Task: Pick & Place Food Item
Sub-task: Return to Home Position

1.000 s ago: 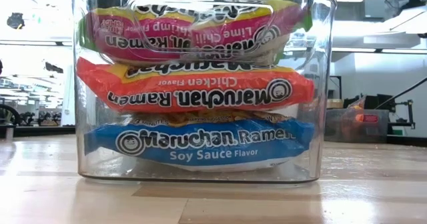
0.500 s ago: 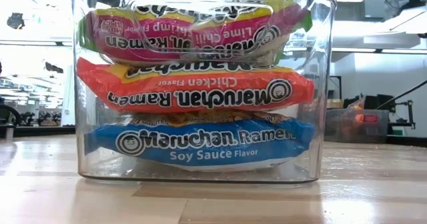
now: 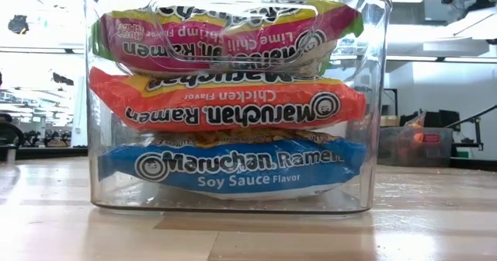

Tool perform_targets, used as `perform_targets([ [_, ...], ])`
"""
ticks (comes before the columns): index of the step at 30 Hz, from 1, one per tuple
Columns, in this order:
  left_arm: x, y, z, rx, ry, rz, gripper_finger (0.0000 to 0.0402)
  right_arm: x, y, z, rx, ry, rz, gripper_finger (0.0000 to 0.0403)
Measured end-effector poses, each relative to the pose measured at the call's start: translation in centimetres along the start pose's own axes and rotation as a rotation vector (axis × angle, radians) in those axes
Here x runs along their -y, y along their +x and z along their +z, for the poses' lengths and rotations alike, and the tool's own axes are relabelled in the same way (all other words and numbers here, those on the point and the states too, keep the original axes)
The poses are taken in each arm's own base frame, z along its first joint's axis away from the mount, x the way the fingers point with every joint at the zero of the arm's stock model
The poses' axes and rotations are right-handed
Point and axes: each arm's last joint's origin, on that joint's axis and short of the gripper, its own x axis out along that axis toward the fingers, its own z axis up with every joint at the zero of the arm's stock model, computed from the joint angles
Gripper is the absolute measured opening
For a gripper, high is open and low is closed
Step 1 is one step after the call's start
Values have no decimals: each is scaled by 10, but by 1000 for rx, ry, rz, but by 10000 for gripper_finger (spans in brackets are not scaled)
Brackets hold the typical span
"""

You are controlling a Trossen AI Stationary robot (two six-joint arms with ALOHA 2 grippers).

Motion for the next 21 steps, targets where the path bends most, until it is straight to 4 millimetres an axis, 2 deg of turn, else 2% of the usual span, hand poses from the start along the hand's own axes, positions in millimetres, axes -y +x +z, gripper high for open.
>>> perform_targets([
  [6, 2, 3, 0, -2, 3, 5, 134, 27, -5, 0, 32, -116, 358, 70],
  [12, 10, 10, 1, -4, 3, -1, 101, 42, 6, 2, 134, -250, 560, 10],
  [15, 14, 15, 1, -20, 21, -11, 77, 50, 13, 2, 141, -317, 644, 7],
  [21, 28, 19, 12, 44, 117, -172, 8, 70, 25, 6, 213, -372, 805, 1],
])
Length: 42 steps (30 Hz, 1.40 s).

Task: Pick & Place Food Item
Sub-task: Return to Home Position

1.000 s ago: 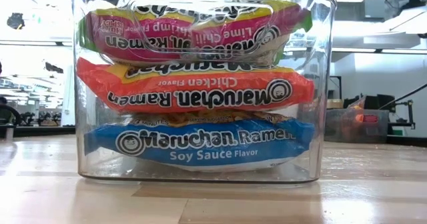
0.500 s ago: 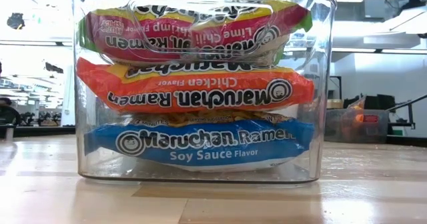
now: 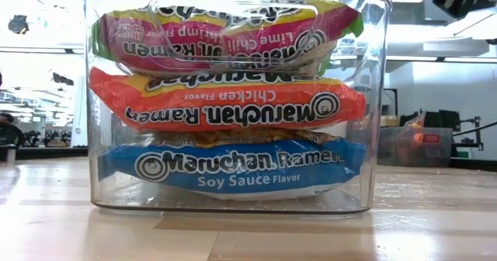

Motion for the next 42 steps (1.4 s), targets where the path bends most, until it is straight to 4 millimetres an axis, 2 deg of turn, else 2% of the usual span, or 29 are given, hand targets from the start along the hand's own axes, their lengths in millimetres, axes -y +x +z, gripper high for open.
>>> perform_targets([
  [3, 3, 2, 5, 76, 4, -40, 8, 10, -2, -3, 53, -25, 76, 1],
  [7, 5, 11, -14, 184, -19, -141, 2, 24, 2, -14, 96, -26, 126, 1],
  [11, 0, 20, -48, 306, -20, -220, 3, 36, 7, -26, 112, -16, 118, 0],
  [17, -14, 26, -106, 408, -48, -293, 1, 44, 12, -32, 178, 25, 127, 0],
  [20, -22, 24, -126, 462, -74, -306, 1, 45, 14, -32, 219, 50, 142, 0],
  [25, -29, 26, -156, 430, -82, -348, 1, 45, 15, -31, 245, 98, 146, 0],
  [32, -38, 28, -178, 432, -75, -352, 2, 48, 16, -27, 272, 181, 132, 0],
  [42, -49, 32, -180, 404, 19, -337, 5, 48, 24, -22, 329, 245, 106, 0],
])
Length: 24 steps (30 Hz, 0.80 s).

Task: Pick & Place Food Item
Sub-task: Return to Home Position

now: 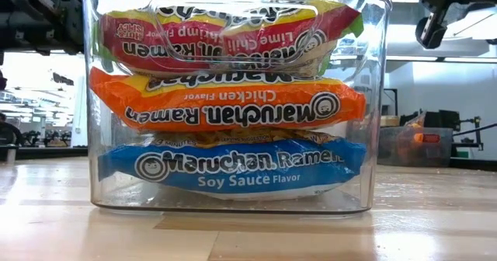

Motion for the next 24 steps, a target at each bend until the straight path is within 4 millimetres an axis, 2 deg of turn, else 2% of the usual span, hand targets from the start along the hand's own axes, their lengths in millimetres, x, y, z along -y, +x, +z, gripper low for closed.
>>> perform_targets([
  [7, -5, 0, 0, -20, 6, -113, 3, 2, 9, -8, -26, 71, -51, 0],
  [15, -8, -1, -13, -152, 22, -22, 1, -1, 17, -11, -1, 151, -43, 0],
  [20, -9, -1, -14, -155, 105, -9, 1, -2, 17, -9, 22, 160, -43, 0],
  [24, -9, -1, -14, -154, 98, -8, 5, -2, 16, -9, 23, 154, -42, 0],
])
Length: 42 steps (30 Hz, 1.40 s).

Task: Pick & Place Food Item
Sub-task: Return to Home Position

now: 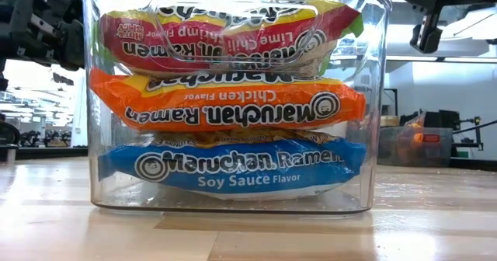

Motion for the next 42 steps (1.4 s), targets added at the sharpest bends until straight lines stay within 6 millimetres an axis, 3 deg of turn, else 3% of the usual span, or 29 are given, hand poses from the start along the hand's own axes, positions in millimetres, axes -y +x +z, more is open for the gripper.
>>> perform_targets([
  [4, 0, 0, -1, -15, -106, 5, 5, 0, 0, 0, 0, -34, 1, 0],
  [14, 0, 0, 0, -2, -115, 4, 4, 4, 3, 2, -4, -246, -15, 0],
  [22, 0, 0, 0, -2, -115, 3, 6, 8, 7, 9, -64, -423, 70, 0],
  [33, 0, 0, 0, -2, -115, 3, 11, 43, 5, 7, -198, -494, 176, 0],
  [42, 0, 0, 0, -2, -115, 3, 11, 74, -18, -2, -119, -541, 226, 0],
])
